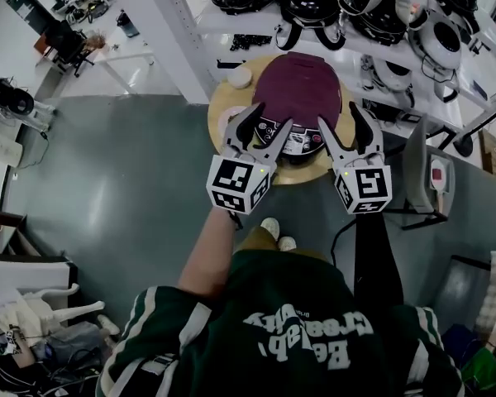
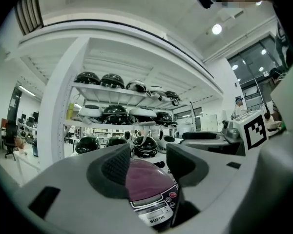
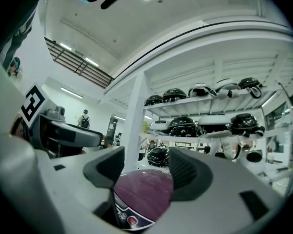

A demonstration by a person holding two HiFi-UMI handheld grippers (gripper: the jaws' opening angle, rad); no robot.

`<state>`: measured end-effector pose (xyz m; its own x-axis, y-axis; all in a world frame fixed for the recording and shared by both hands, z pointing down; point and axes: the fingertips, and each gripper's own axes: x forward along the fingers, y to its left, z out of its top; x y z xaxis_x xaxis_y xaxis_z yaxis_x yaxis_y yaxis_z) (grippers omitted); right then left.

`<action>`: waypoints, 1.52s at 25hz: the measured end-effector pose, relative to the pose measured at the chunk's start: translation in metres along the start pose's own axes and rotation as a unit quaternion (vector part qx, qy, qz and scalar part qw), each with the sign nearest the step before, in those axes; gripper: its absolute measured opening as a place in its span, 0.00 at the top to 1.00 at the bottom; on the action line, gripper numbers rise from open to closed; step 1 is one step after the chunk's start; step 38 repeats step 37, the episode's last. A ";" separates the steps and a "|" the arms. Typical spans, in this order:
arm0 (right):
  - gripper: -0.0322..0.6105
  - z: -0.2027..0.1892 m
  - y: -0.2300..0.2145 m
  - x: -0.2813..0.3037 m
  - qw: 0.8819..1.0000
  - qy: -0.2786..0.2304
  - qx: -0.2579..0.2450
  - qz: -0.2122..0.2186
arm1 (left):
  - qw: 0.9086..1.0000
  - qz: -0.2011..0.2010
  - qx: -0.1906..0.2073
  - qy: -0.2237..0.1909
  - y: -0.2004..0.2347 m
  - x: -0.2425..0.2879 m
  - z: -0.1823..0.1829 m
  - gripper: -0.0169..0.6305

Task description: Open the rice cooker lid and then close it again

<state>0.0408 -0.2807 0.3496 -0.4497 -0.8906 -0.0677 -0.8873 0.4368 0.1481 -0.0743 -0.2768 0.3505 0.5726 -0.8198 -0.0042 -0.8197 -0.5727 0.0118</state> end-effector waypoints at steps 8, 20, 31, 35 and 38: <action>0.95 -0.010 -0.001 -0.016 1.000 0.016 0.006 -0.002 | 1.000 0.008 0.015 0.002 -0.009 -0.008 -0.004 0.97; 0.95 -0.014 -0.007 -0.020 0.999 0.025 0.010 -0.017 | 0.999 0.023 0.023 0.007 -0.007 -0.013 -0.005 0.97; 0.95 -0.017 -0.011 -0.016 0.999 0.030 0.001 -0.013 | 0.999 0.037 0.035 0.012 -0.003 -0.006 -0.007 0.97; 0.95 -0.018 -0.018 -0.014 0.999 0.031 0.003 -0.016 | 0.999 0.034 0.035 0.009 -0.004 -0.003 -0.006 0.97; 0.95 -0.018 -0.021 -0.014 0.999 0.031 0.004 -0.019 | 0.999 0.034 0.035 0.009 -0.004 -0.001 -0.007 0.97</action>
